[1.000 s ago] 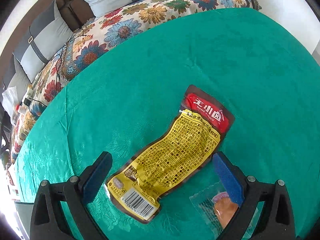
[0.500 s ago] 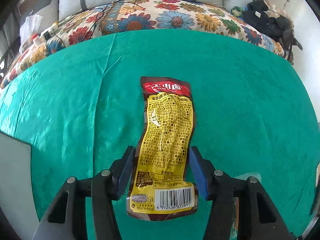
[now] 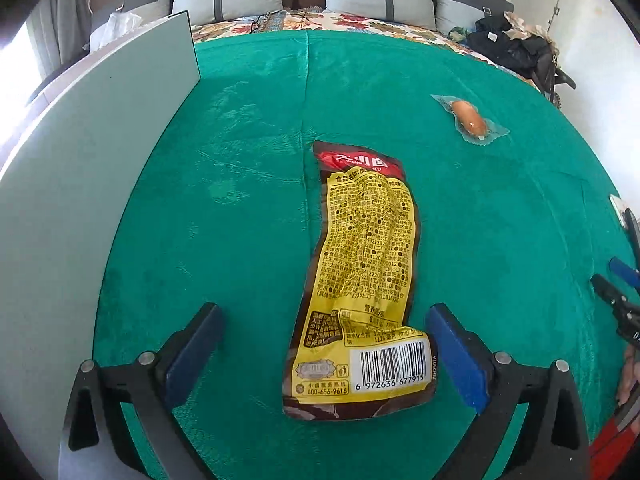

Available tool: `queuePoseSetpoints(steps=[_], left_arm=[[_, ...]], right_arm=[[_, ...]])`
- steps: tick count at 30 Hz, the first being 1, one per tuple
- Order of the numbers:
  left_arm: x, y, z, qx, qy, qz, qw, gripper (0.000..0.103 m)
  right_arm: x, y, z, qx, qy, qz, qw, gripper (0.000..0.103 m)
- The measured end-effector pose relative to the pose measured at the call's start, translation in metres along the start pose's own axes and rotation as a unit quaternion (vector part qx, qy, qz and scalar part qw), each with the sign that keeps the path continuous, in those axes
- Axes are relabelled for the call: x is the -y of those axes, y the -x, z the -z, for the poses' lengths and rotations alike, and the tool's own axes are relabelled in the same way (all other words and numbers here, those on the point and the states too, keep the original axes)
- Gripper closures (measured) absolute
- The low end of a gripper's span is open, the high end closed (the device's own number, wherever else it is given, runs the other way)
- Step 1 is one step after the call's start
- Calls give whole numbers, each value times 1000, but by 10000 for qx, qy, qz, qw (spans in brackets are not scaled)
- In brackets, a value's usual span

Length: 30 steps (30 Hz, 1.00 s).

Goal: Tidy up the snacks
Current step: 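Move the right tool toward the clear-wrapped sausage packet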

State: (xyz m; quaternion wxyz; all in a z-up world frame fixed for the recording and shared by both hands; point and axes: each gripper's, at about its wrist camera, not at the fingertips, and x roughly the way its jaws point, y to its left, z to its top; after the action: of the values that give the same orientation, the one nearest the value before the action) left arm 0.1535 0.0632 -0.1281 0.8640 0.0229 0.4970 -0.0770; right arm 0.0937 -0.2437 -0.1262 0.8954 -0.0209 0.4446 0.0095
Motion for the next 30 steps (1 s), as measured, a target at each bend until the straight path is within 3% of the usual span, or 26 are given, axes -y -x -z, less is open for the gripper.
queuePoseSetpoints(steps=[8, 30], left_arm=[[0, 1, 7, 400, -196, -10, 9990, 0], [3, 0, 2, 426, -173, -16, 9989, 0]], right_arm=[[1, 0, 0, 16, -79, 103, 9999, 15], [1, 0, 1, 20, -121, 146, 9998, 13]])
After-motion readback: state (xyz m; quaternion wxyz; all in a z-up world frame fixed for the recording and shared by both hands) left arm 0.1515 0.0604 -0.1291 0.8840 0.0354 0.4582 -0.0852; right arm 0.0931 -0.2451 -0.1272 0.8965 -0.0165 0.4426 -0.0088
